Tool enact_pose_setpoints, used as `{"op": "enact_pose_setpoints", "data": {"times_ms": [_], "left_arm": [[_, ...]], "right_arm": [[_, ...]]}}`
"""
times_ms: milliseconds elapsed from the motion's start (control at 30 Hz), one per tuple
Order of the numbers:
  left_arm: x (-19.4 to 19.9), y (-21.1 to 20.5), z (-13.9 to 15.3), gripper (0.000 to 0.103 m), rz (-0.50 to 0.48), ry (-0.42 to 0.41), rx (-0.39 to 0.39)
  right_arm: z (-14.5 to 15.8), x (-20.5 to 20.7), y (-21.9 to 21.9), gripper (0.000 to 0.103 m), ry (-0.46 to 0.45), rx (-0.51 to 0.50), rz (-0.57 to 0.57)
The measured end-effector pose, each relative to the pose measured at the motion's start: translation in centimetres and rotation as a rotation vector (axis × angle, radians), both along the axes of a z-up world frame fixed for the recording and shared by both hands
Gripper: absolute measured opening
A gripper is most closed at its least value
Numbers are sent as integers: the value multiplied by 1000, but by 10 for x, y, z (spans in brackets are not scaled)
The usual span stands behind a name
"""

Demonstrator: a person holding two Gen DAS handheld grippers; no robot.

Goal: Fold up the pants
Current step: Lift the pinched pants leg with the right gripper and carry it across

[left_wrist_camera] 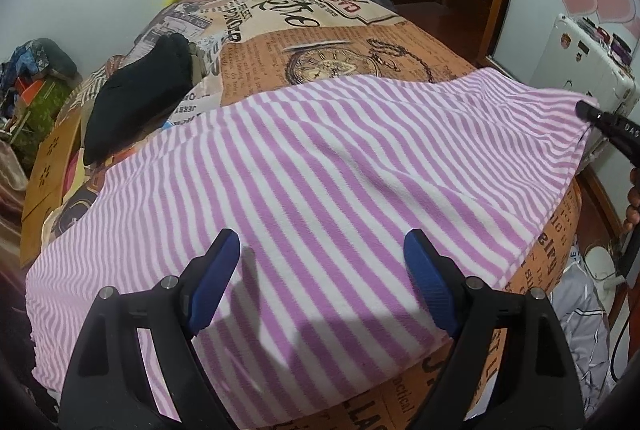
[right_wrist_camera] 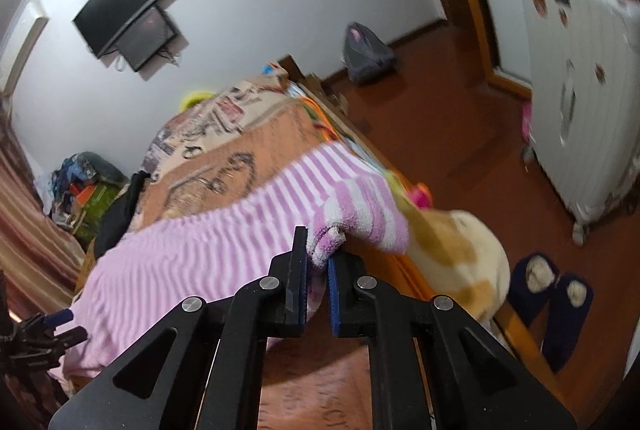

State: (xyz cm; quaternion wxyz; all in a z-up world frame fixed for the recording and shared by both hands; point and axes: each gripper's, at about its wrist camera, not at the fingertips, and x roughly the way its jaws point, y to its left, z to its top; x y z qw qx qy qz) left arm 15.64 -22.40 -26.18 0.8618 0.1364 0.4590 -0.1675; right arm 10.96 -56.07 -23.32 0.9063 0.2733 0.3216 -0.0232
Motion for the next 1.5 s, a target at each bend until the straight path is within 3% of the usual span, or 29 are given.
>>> {"op": "enact_pose_setpoints", "data": {"times_ms": [467, 733, 900, 1100, 1333, 1500], "left_arm": [[-11, 44, 21, 85, 50, -55, -77], [-17, 88, 30, 85, 96, -87, -129], [-20, 124, 31, 85, 148, -102, -163], [-28, 166, 31, 85, 234, -114, -189], [-36, 202, 30, 85, 315, -115, -174], [-39, 206, 29, 85, 328, -114, -165]], "right_arm": [[90, 20, 66, 7, -224, -96, 163], [128, 32, 133, 7, -337, -145, 298], [138, 42, 188, 7, -354, -189, 423], [117, 52, 254, 7, -302, -206, 608], [48, 52, 320, 7, -125, -164, 822], [1, 57, 338, 9, 17, -143, 892]]}}
